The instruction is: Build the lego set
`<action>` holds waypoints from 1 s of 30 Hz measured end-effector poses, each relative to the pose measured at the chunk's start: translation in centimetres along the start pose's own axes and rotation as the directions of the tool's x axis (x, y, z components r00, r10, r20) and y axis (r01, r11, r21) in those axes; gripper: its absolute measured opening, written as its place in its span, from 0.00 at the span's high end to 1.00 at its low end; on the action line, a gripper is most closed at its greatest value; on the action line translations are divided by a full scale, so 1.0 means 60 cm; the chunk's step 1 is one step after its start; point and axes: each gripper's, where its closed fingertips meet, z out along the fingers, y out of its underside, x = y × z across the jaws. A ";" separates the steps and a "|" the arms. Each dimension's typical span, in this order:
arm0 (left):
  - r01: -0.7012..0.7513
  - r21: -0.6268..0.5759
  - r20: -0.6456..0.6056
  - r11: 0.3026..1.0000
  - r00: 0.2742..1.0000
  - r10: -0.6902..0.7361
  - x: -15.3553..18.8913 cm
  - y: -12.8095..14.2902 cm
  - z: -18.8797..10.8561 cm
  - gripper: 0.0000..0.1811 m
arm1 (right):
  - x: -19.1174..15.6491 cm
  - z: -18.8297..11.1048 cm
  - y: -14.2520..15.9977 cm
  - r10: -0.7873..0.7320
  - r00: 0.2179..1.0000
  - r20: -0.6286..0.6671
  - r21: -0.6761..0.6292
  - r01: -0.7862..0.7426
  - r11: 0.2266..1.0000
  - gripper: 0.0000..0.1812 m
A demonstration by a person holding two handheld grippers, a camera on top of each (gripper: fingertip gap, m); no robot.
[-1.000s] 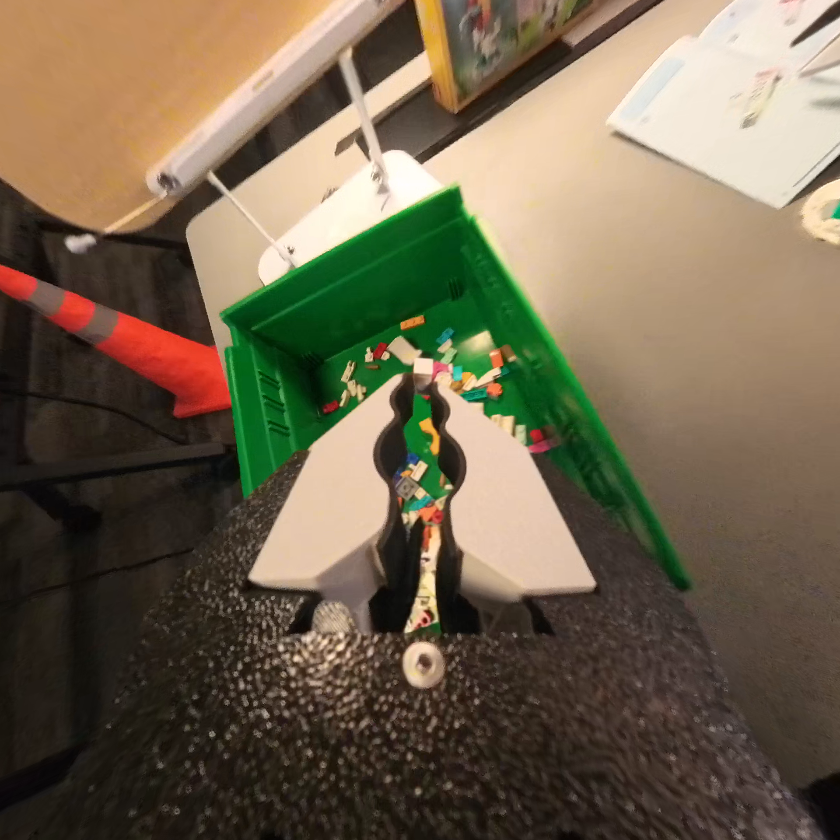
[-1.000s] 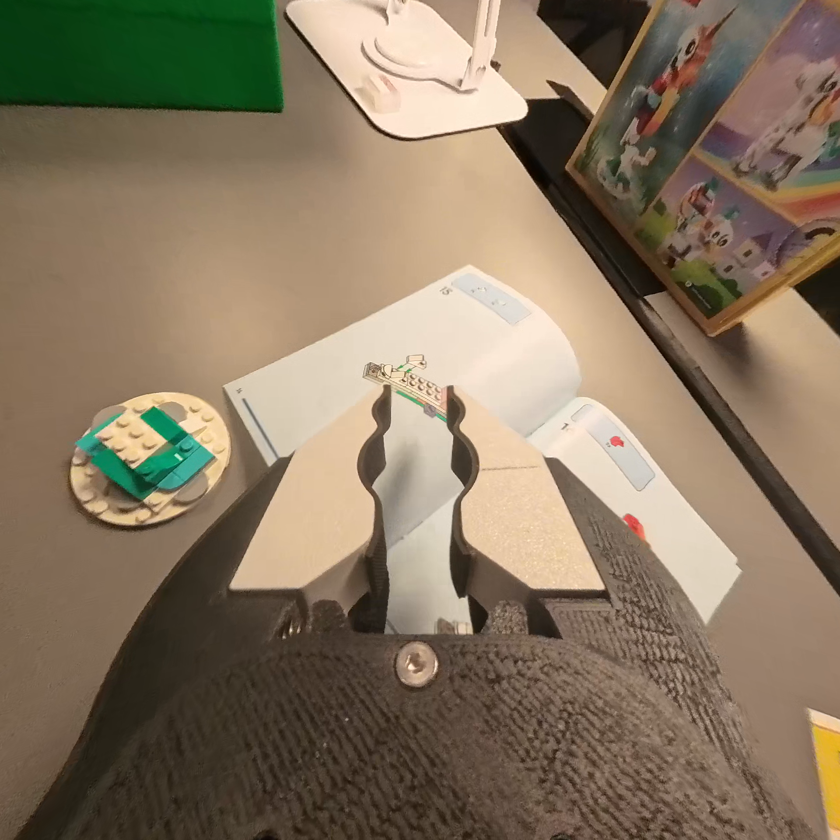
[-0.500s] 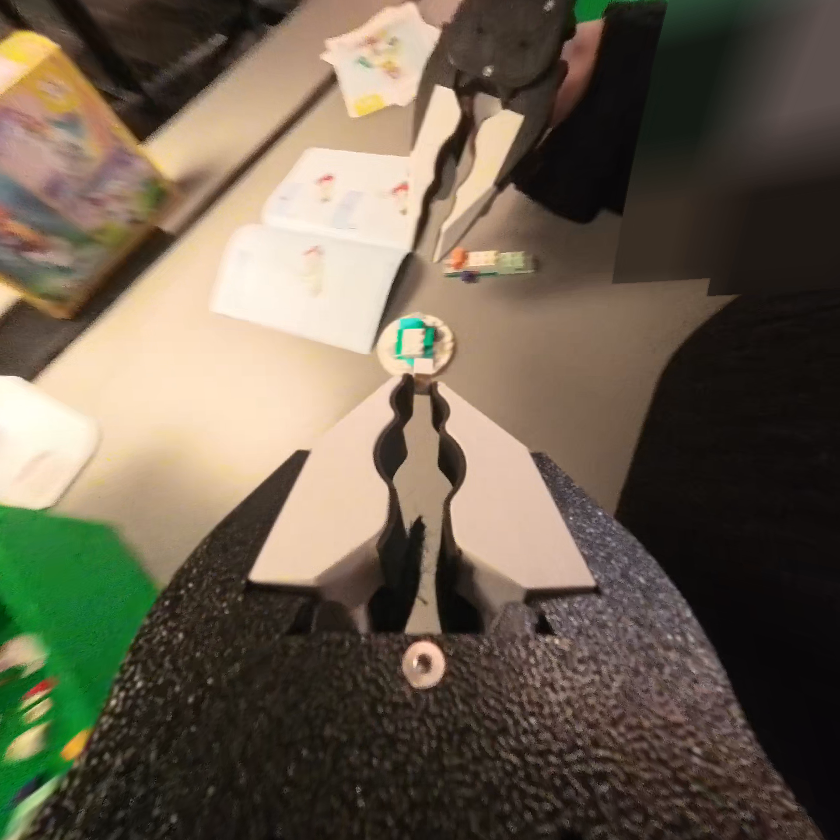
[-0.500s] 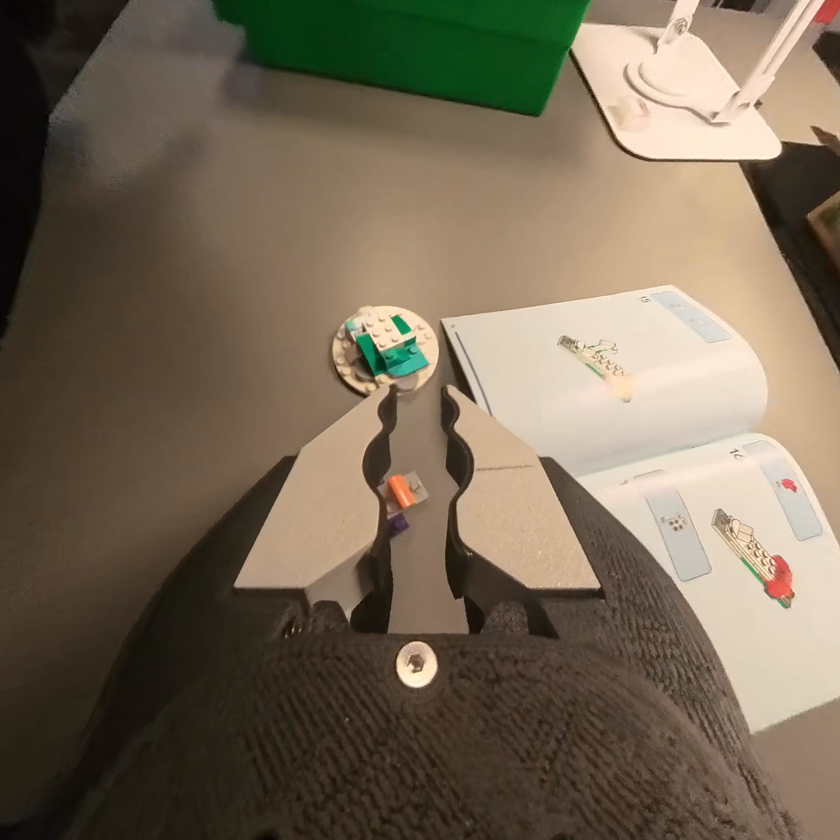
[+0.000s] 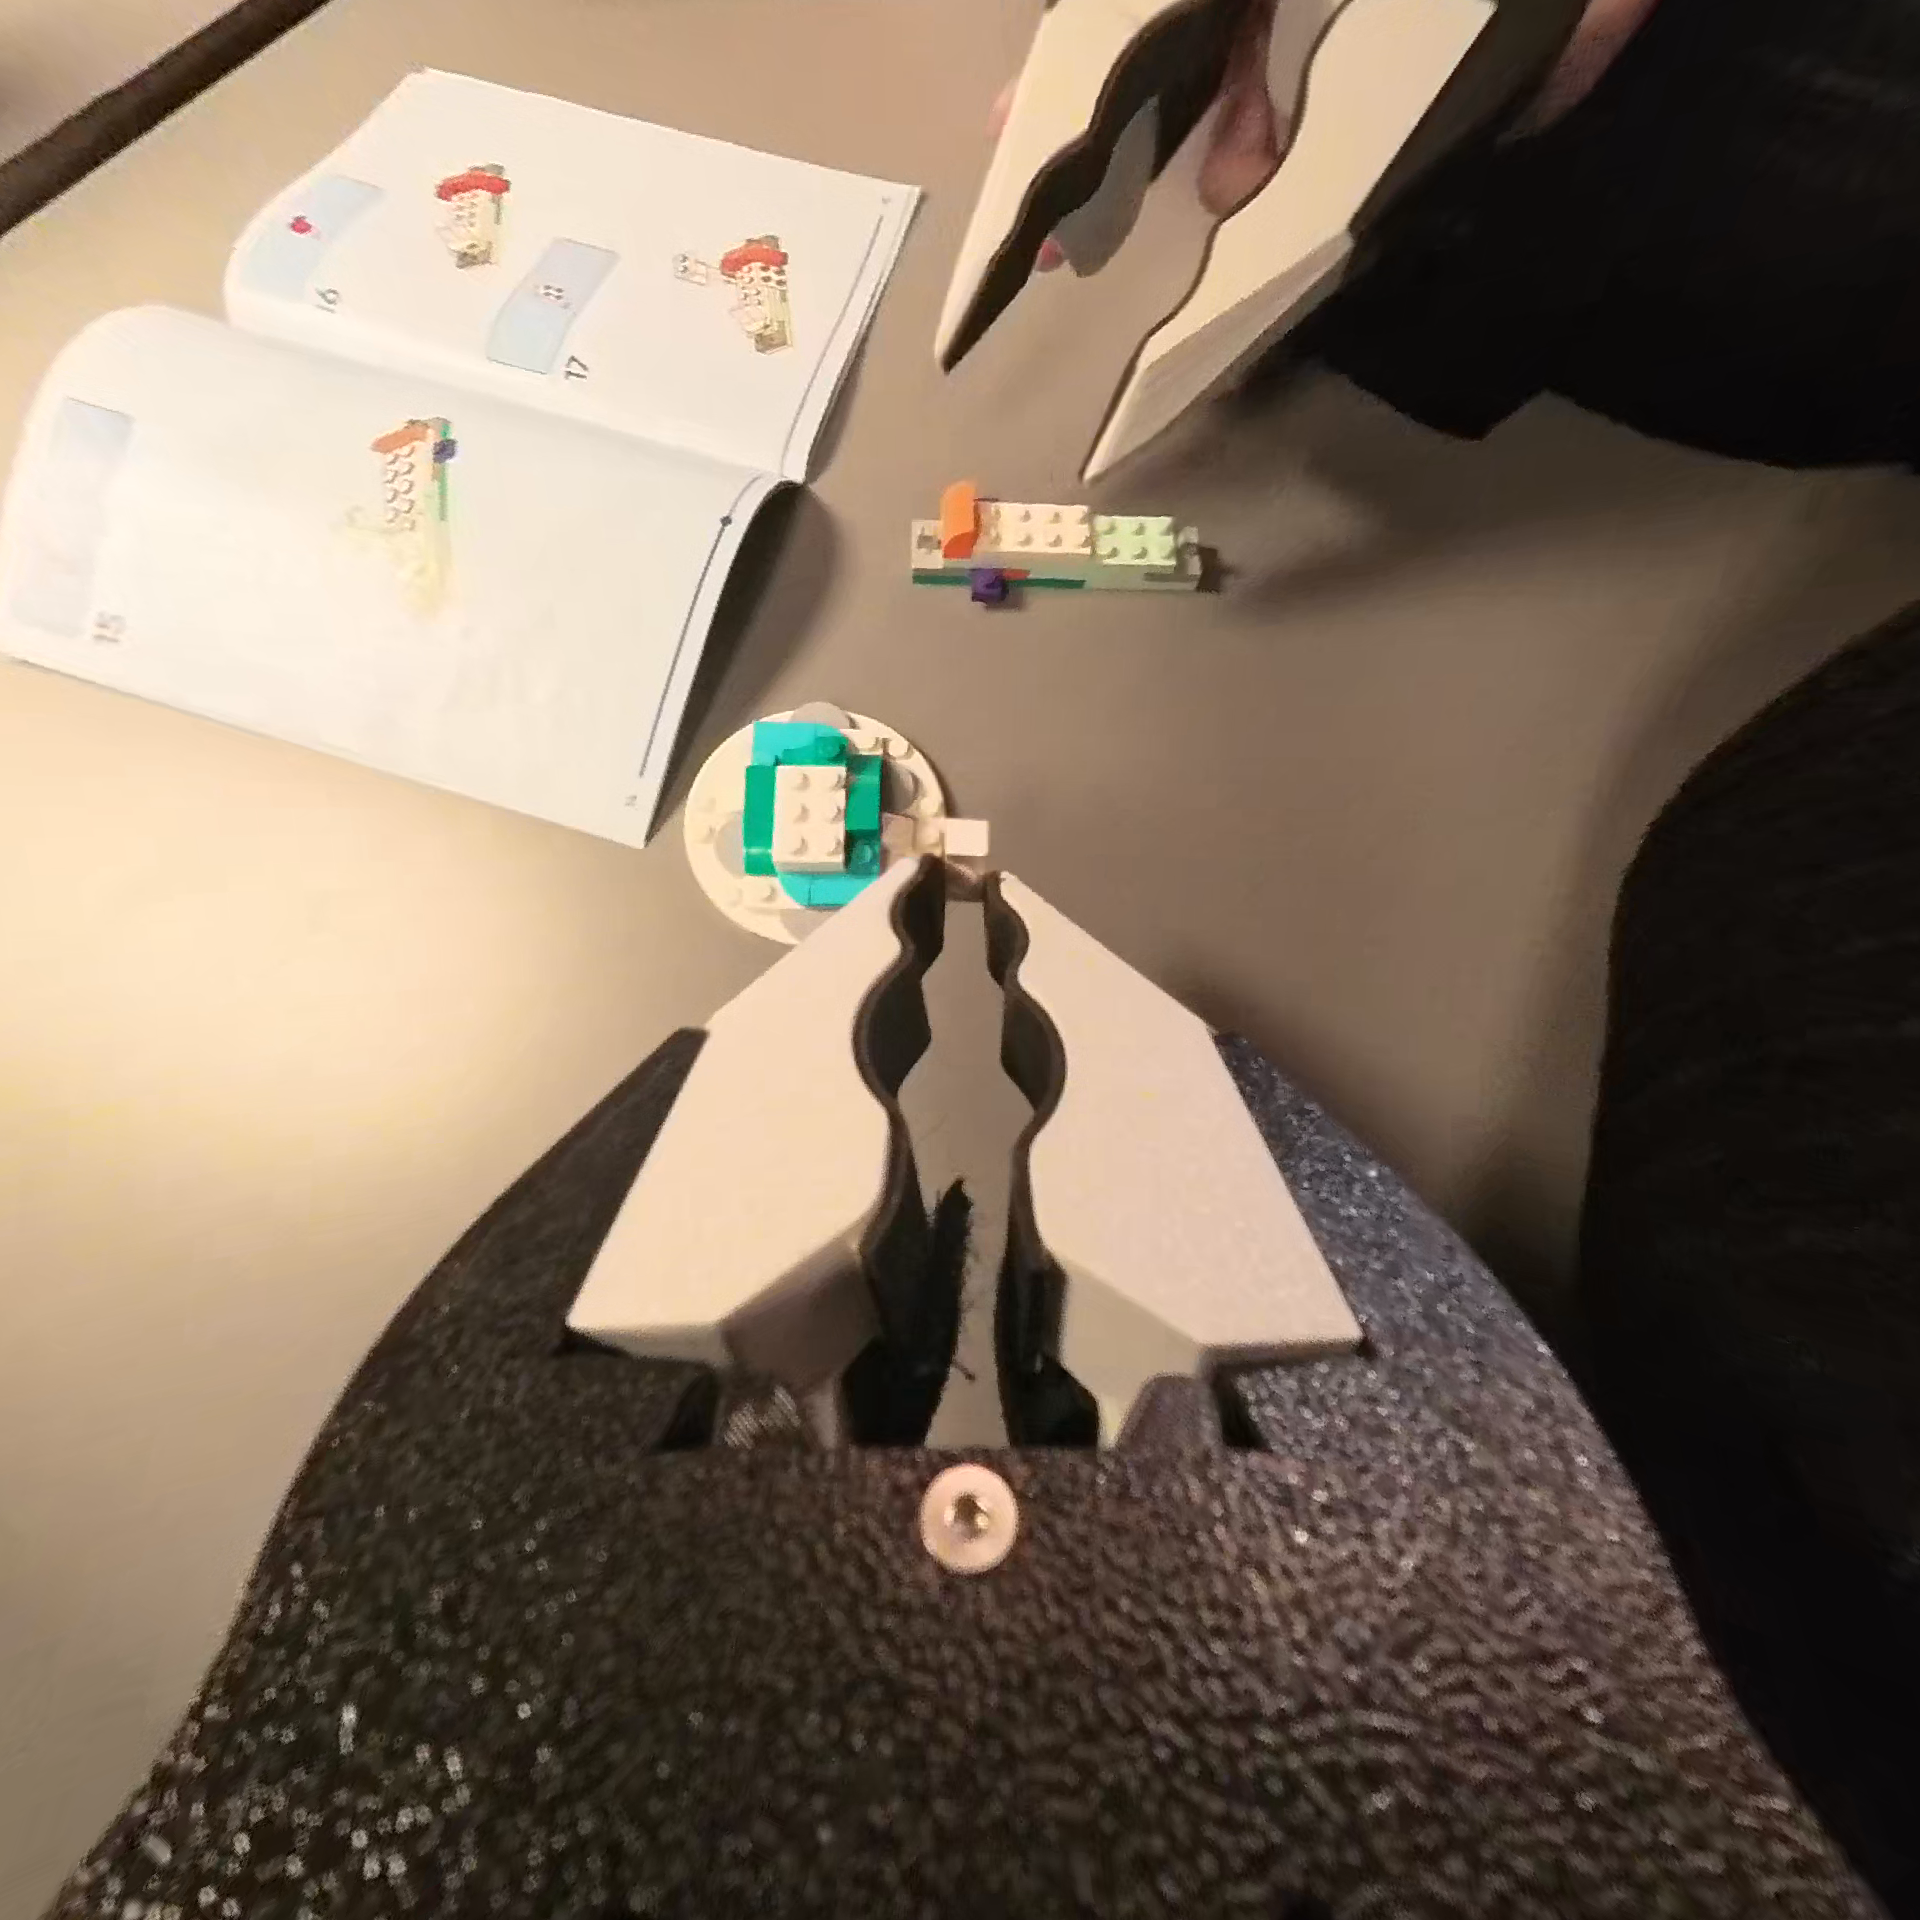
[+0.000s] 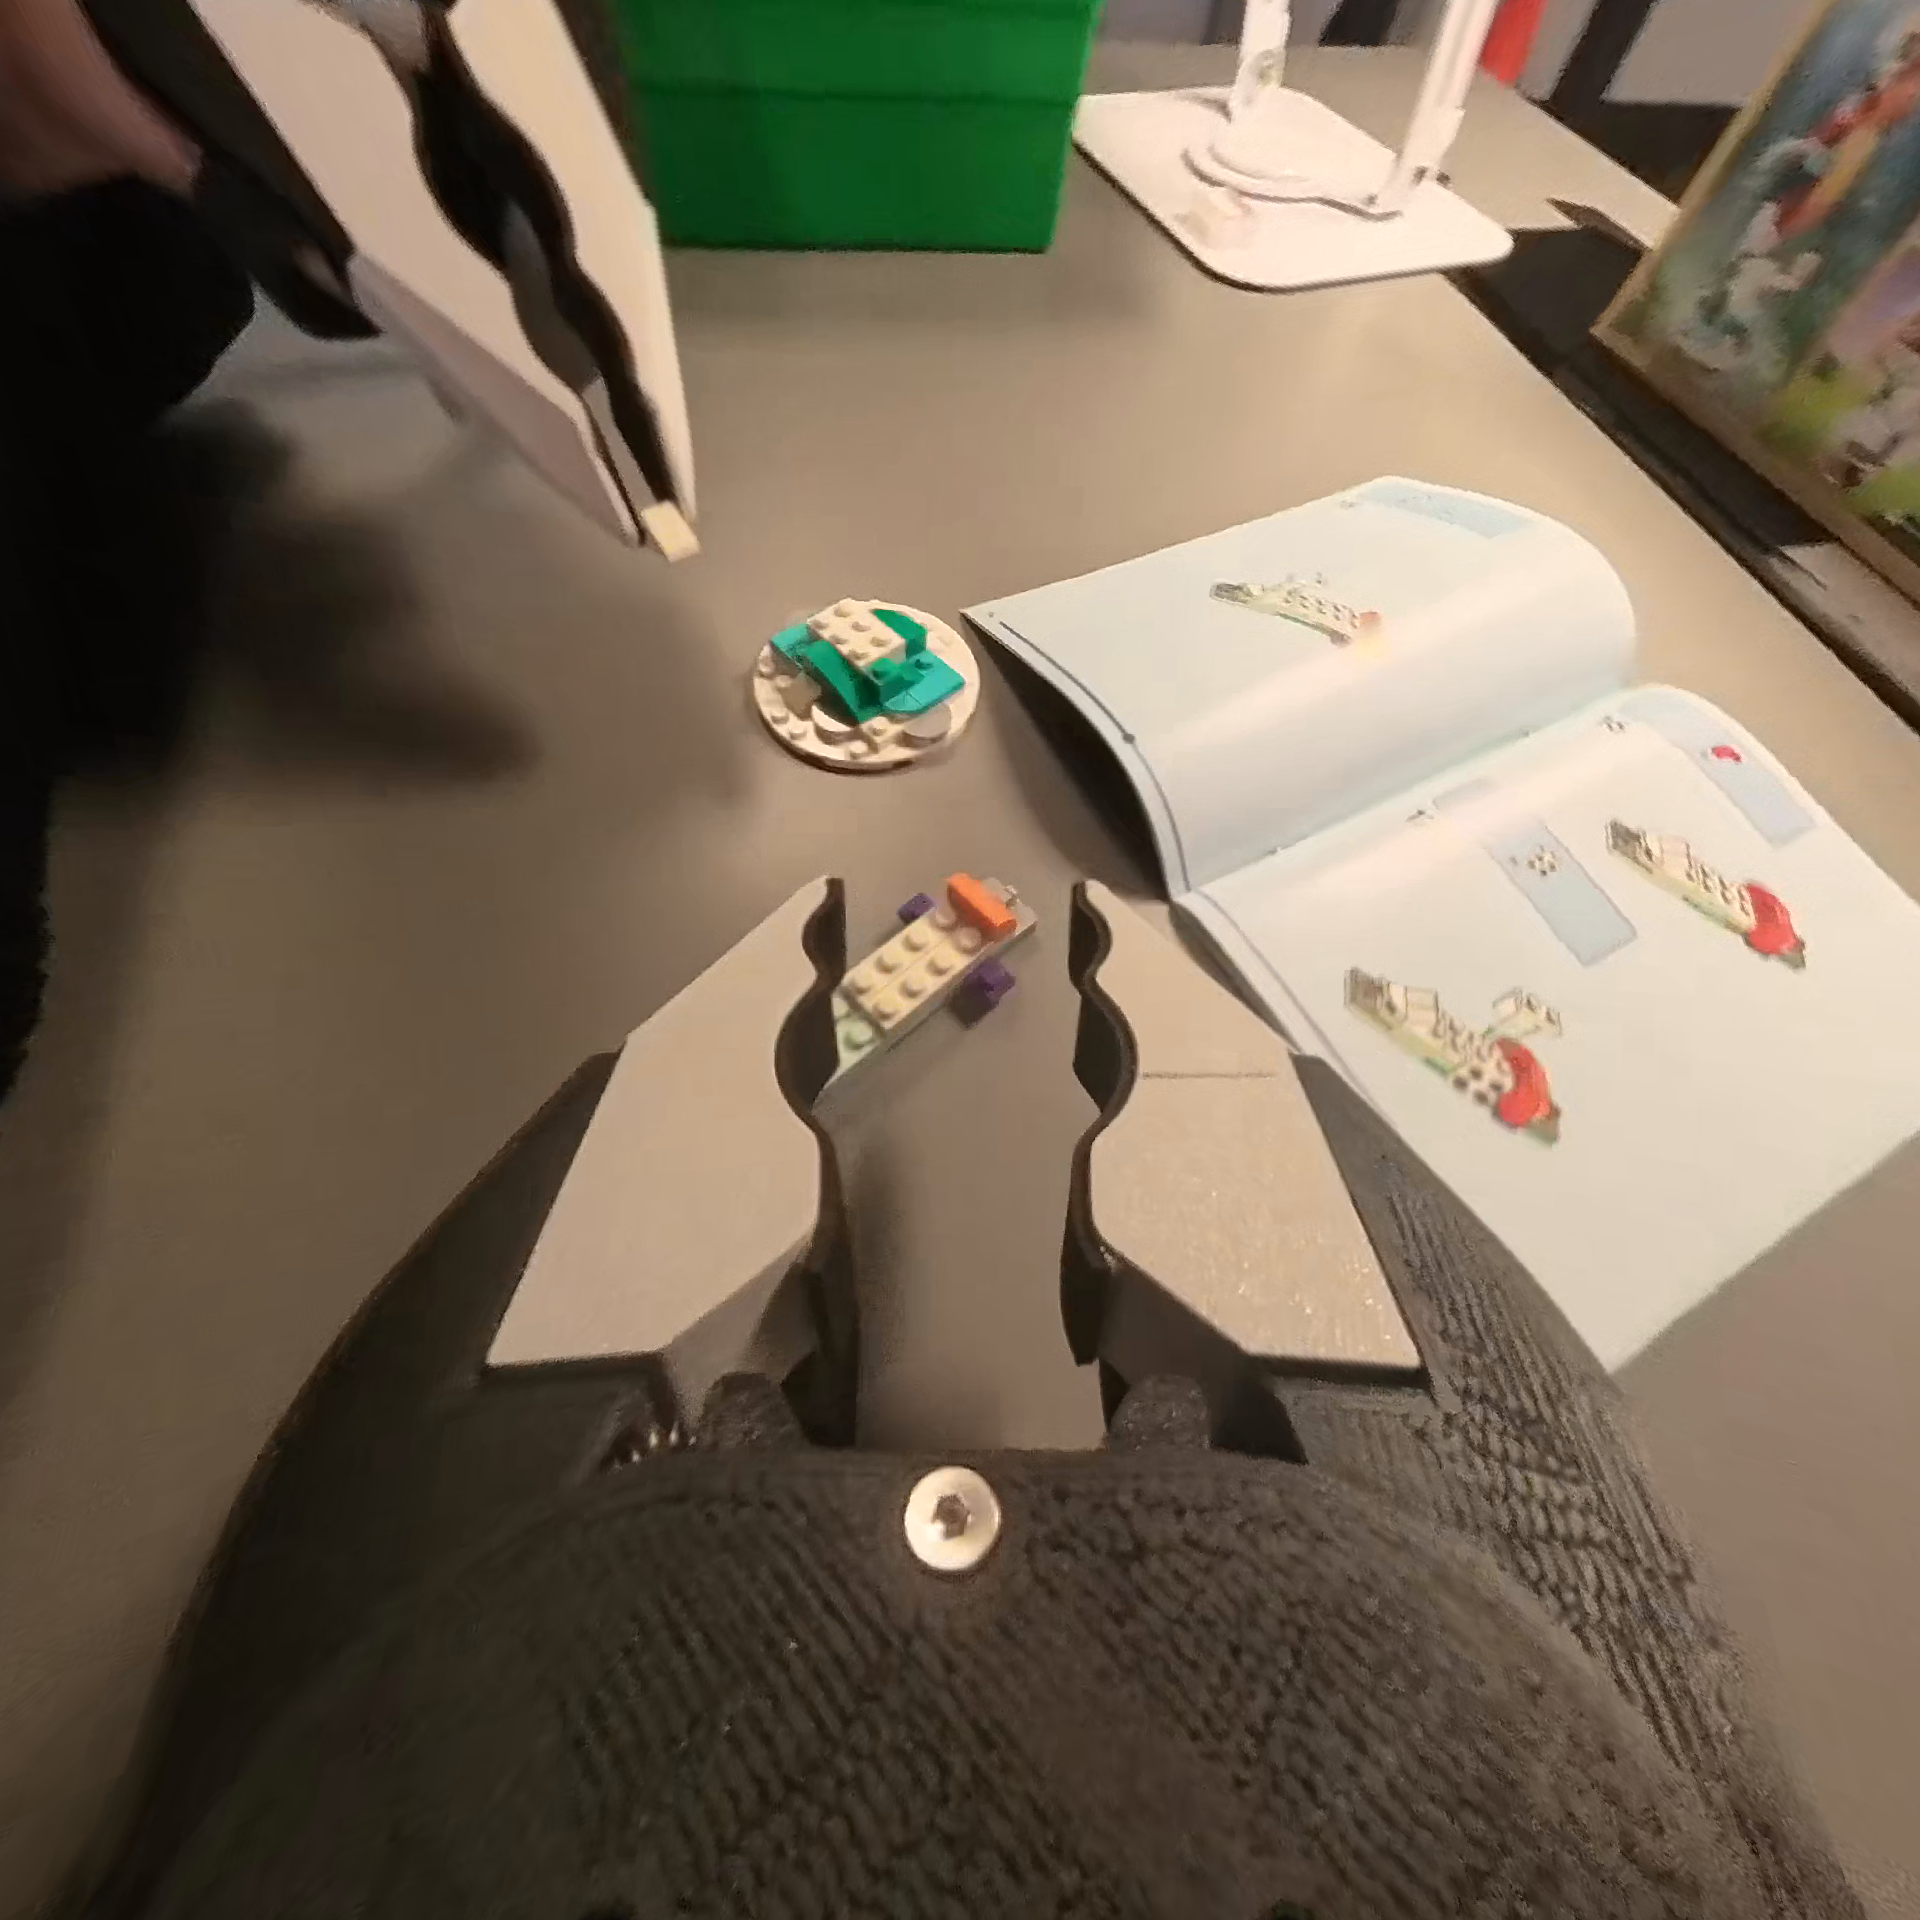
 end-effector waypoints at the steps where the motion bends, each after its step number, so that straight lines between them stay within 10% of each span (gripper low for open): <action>1: 0.001 -0.002 -0.008 1.000 1.000 -0.001 0.003 0.001 0.003 0.97 | -0.003 -0.003 0.003 0.029 0.999 -0.027 -0.001 -0.029 1.000 0.75; 20: 0.016 0.010 -0.038 1.000 0.999 -0.015 0.020 0.013 0.004 0.97 | -0.111 0.009 0.042 0.316 0.946 0.074 -0.158 -0.302 0.940 0.76; 30: 0.007 0.026 -0.032 1.000 0.999 -0.006 0.029 0.008 0.001 0.97 | -0.078 0.003 0.001 -0.119 0.976 0.181 -0.022 0.125 0.992 0.75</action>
